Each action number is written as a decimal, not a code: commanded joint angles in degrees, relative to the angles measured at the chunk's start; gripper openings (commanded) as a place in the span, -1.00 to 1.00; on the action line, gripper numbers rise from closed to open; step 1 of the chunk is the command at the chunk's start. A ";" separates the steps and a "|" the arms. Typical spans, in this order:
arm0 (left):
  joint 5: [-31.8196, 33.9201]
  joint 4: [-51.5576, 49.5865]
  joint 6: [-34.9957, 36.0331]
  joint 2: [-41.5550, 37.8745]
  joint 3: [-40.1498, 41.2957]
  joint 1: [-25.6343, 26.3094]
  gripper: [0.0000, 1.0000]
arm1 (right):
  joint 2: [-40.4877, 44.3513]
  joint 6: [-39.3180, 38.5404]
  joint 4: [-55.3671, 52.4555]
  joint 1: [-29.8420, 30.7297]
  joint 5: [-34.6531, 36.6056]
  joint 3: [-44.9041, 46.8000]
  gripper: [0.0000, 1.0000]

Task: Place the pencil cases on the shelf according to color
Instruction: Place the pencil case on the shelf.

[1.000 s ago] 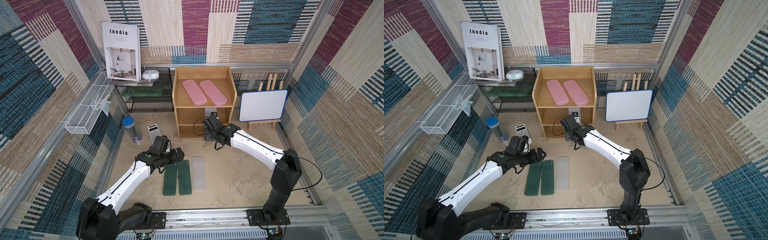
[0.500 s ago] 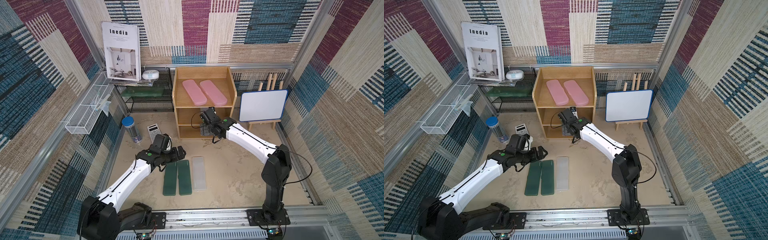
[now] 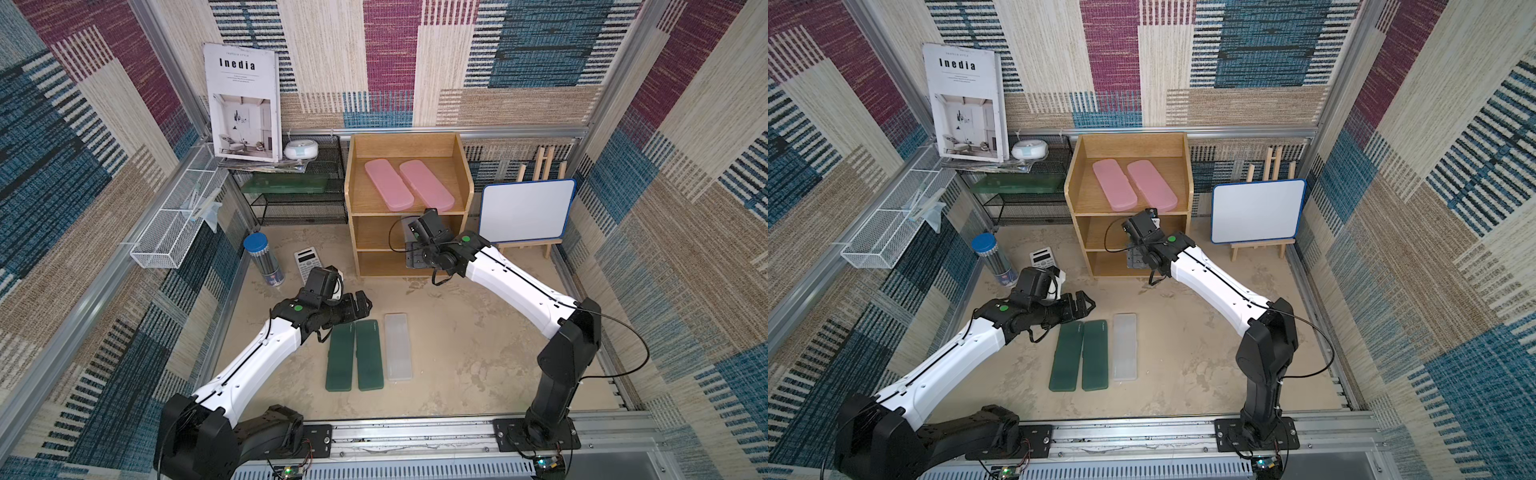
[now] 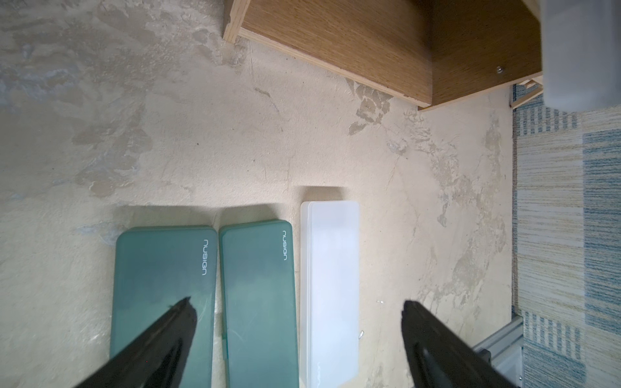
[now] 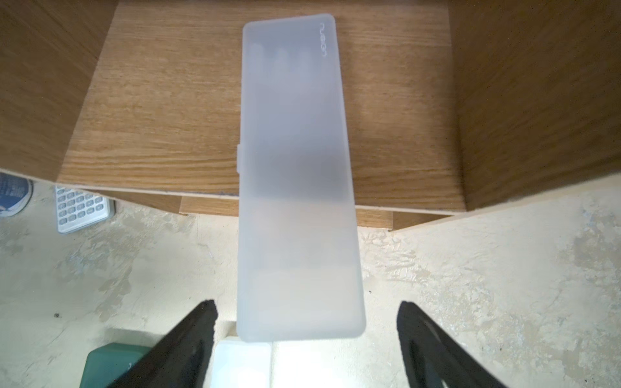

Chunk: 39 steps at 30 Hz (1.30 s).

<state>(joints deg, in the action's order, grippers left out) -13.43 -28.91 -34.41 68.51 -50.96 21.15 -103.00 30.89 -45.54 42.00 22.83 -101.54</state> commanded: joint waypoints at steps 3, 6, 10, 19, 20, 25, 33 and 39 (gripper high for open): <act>0.07 -0.91 0.65 -0.81 -0.30 -0.03 0.99 | 4.82 0.85 0.42 0.76 -5.12 5.53 0.63; 0.68 -0.82 0.49 -1.56 0.54 -0.05 0.99 | 8.86 1.94 3.36 1.67 -6.88 11.71 0.40; 0.96 -0.39 0.17 -1.25 1.26 -0.06 0.99 | 13.35 2.90 12.10 1.95 -10.68 21.40 0.10; 0.93 -0.89 0.27 -0.89 1.26 0.01 0.99 | 6.34 2.33 20.44 1.19 -5.91 19.37 -0.04; 0.95 -1.04 0.27 -0.86 1.31 -0.04 0.99 | 4.95 1.64 20.72 0.84 -5.78 17.68 -0.04; 1.12 -1.32 0.31 -1.17 1.65 -0.05 0.99 | -1.24 -0.72 19.81 -0.86 -3.90 8.63 -0.04; 1.49 -2.38 0.64 -1.99 1.91 -0.06 0.99 | -3.95 -3.02 20.92 -1.93 -2.88 4.04 0.01; 1.14 -2.69 0.75 -2.67 2.12 -0.05 0.99 | 0.02 -2.48 19.52 -1.92 -7.25 6.85 0.11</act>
<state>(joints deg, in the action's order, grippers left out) -12.19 -31.16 -34.26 66.26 -48.99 21.15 -105.08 28.97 -27.88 40.10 17.72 -95.90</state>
